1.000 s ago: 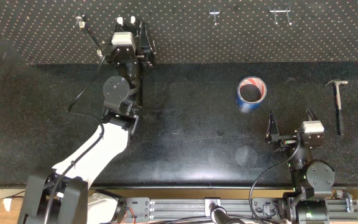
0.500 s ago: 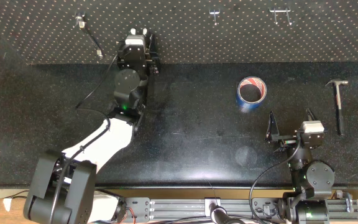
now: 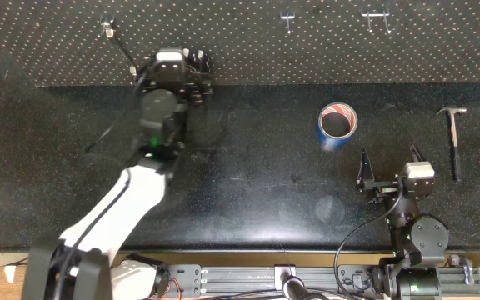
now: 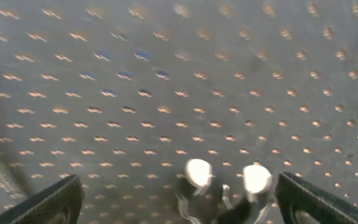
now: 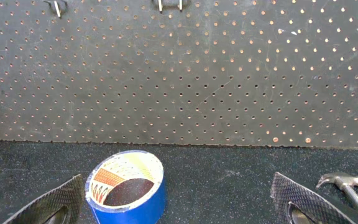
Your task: Place Tools Onto Pegboard
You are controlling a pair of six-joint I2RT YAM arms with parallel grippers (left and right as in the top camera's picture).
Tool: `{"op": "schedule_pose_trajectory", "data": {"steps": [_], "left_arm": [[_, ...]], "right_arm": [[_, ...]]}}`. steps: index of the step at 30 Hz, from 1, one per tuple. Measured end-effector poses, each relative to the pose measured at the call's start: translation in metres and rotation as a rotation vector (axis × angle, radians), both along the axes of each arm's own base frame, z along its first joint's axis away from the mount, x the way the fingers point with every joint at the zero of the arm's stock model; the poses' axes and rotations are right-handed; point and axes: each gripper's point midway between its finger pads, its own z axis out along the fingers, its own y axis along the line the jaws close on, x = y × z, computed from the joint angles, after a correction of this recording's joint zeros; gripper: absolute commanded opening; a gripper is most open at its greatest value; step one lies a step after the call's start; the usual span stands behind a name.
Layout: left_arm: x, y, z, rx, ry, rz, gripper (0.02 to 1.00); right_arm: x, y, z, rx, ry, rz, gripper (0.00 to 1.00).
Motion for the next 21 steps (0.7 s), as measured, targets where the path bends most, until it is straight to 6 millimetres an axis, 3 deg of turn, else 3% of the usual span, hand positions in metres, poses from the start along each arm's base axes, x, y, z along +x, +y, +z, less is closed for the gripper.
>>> {"op": "schedule_pose_trajectory", "data": {"steps": [8,11,15,21], "left_arm": [[-0.047,0.051,0.012,-0.017,0.124,0.018,0.996],[-0.074,0.058,0.014,-0.024,0.086,0.026,0.996],[-0.117,0.068,-0.003,-0.034,0.020,0.038,0.996],[-0.154,0.072,-0.015,-0.039,-0.089,0.042,0.996]], "right_arm": [[0.000,0.000,0.000,0.000,0.000,0.000,0.976],[0.000,0.000,0.000,0.000,-0.001,0.000,0.976],[0.000,0.000,0.000,0.000,0.000,0.000,0.976],[0.000,0.000,0.000,0.000,0.000,0.000,0.976]]}}
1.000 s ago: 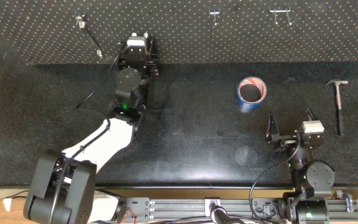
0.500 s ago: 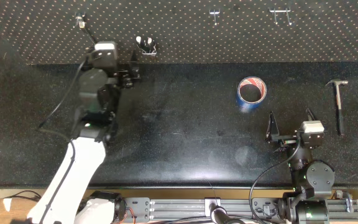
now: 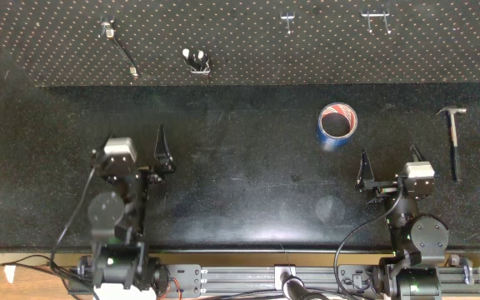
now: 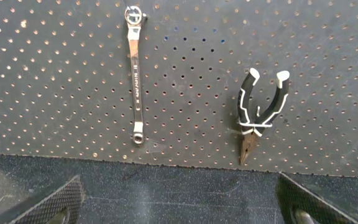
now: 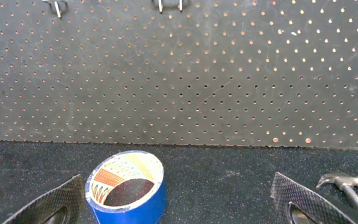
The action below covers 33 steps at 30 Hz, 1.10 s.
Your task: Place Tools Onto Pegboard
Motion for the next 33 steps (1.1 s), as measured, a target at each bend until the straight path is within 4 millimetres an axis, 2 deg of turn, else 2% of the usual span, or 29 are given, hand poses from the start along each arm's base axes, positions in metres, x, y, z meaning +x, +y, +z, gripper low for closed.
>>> {"op": "schedule_pose_trajectory", "data": {"steps": [4,9,11,16,33], "left_arm": [[-0.017,-0.001,-0.023,-0.001,-0.038,-0.008,0.996],[-0.026,-0.002,-0.032,-0.002,-0.023,-0.016,0.996],[-0.031,-0.003,-0.045,-0.002,0.024,-0.019,0.996],[-0.032,-0.003,-0.040,-0.002,0.001,-0.022,0.996],[-0.032,-0.003,-0.040,-0.002,0.001,-0.022,0.996]], "right_arm": [[0.000,0.000,0.000,0.000,0.000,0.000,0.976],[0.000,0.000,0.000,0.000,0.000,0.000,0.976],[0.000,0.000,0.000,0.000,0.000,0.000,0.976],[0.000,0.000,0.000,0.000,0.000,0.000,0.976],[0.000,0.000,0.000,0.003,0.001,0.000,0.972]]}}
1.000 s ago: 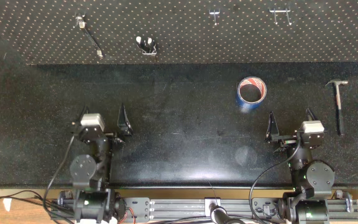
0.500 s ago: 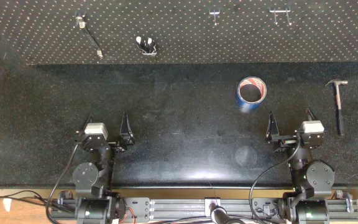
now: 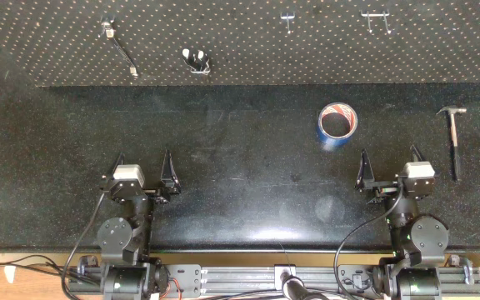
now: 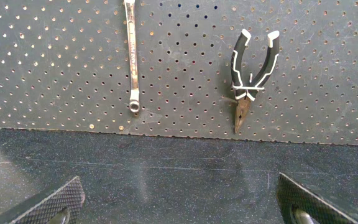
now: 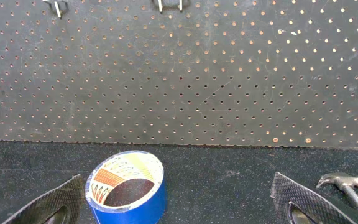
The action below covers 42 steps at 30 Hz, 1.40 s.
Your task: Place Tools Onto Pegboard
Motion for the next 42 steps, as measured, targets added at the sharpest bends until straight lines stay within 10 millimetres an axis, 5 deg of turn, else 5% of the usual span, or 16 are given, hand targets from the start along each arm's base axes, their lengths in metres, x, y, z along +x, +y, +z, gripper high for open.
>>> {"op": "schedule_pose_trajectory", "data": {"steps": [3,9,23,30,31,32,34,42], "left_arm": [[0.000,0.000,0.000,0.000,0.000,0.000,0.996],[0.000,0.000,0.000,0.000,-0.002,0.000,0.996],[0.000,0.000,0.001,0.000,-0.005,0.000,0.996],[0.000,0.000,0.001,0.000,-0.005,0.000,0.996],[0.000,0.000,0.001,0.000,-0.005,0.000,0.996],[0.000,0.000,0.001,0.000,-0.005,0.000,0.996],[0.000,0.000,0.001,0.000,-0.005,0.000,0.996],[0.000,0.000,0.001,0.000,-0.005,0.000,0.996]], "right_arm": [[0.000,0.000,-0.001,0.062,0.009,-0.004,0.976],[0.009,0.022,-0.033,0.188,0.275,0.082,0.976],[0.094,0.103,-0.058,0.160,0.723,0.283,0.976],[0.107,0.108,-0.096,0.137,0.839,0.278,0.963],[0.109,0.109,-0.098,0.132,0.844,0.281,0.463],[0.110,0.109,-0.101,0.123,0.849,0.284,0.286],[0.110,0.109,-0.109,0.112,0.870,0.286,0.095],[0.115,0.110,-0.110,0.091,0.867,0.296,0.075]]}}
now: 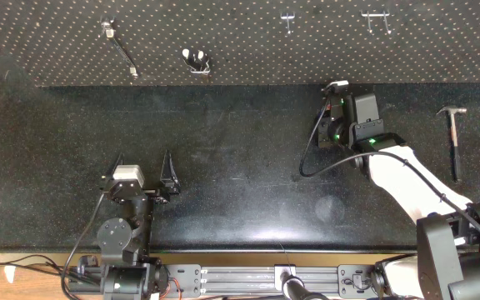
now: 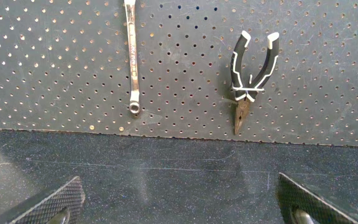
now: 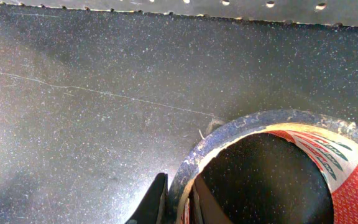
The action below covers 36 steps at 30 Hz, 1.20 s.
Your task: Place Tools Onto Pegboard
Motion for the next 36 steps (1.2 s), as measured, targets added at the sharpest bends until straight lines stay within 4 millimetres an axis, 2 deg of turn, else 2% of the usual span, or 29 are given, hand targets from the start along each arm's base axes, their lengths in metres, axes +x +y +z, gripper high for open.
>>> {"op": "schedule_pose_trajectory", "data": {"steps": [2,4,5,7,10,13,15,17,19,28,31,36], "left_arm": [[0.000,0.000,0.000,0.000,0.000,0.000,0.996],[0.000,0.000,0.000,0.000,0.000,0.000,0.996],[0.000,0.000,0.000,0.000,0.000,0.000,0.996],[0.000,0.000,0.000,0.000,0.000,0.000,0.996],[0.000,0.000,0.000,0.000,-0.001,0.000,0.996],[0.000,0.000,0.000,0.000,-0.001,0.000,0.996],[0.000,0.000,0.000,0.000,-0.001,0.000,0.998],[0.000,0.000,0.000,0.000,-0.001,0.000,0.996],[0.000,0.000,0.000,0.000,-0.001,0.000,0.998],[0.000,0.000,0.000,0.000,-0.001,0.000,0.996],[0.000,0.000,0.000,0.000,-0.001,0.000,0.996],[0.000,0.000,0.000,0.000,-0.001,0.000,0.996]], "right_arm": [[0.000,0.000,0.005,0.002,-0.012,0.001,0.075],[0.002,0.001,0.022,0.013,-0.058,0.003,0.075],[0.005,0.001,0.041,0.026,-0.117,0.003,0.075],[0.016,0.007,0.092,0.063,-0.298,0.013,0.075],[0.016,0.028,0.193,0.125,-0.646,0.082,0.075],[0.014,0.043,0.245,0.167,-0.854,0.097,0.075],[0.012,0.052,0.262,0.182,-0.930,0.108,0.075],[0.013,0.060,0.271,0.189,-0.992,0.117,0.077],[0.018,0.070,0.269,0.191,-1.018,0.133,0.075],[0.050,0.087,0.219,0.157,-0.983,0.147,0.073],[0.068,0.094,0.207,0.145,-0.947,0.150,0.073],[0.088,0.103,0.205,0.127,-0.940,0.159,0.082]]}}
